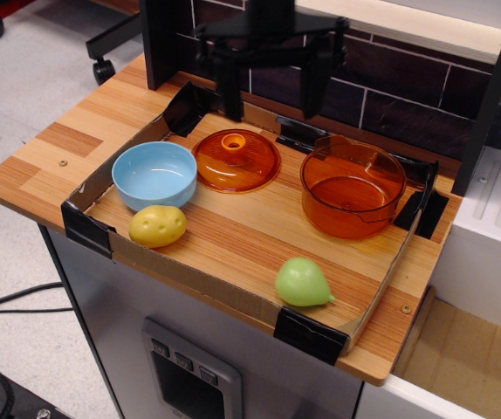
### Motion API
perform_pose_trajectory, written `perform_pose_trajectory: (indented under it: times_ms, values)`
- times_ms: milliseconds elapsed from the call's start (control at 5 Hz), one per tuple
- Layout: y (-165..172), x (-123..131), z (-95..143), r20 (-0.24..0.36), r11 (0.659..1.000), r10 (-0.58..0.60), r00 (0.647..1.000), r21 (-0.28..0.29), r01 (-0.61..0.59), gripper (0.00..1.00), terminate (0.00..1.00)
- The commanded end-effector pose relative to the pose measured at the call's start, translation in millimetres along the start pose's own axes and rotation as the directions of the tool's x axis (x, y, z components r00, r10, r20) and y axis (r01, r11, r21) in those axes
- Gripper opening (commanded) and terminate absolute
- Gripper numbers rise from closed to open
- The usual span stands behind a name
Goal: Put pear in bowl
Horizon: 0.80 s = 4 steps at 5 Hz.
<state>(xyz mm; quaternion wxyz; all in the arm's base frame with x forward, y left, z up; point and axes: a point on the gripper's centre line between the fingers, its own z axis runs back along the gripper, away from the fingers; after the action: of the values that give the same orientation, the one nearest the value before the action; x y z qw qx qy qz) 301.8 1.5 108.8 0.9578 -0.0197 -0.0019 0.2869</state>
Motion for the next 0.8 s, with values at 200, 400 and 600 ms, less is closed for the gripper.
perform_pose_trajectory:
  times_ms: [200, 400, 600]
  values:
    - [0, -36, -25, 0.056, 0.992, -0.076, 0.996, -0.095, 0.081, 1.0, 0.0]
    - [-11, -44, -38, 0.009, 0.992, -0.082, 0.997, -0.093, 0.082, 1.0, 0.0]
    - [-18, -58, -55, -0.016, 0.991, -0.103, 0.995, -0.083, 0.101, 1.0, 0.0]
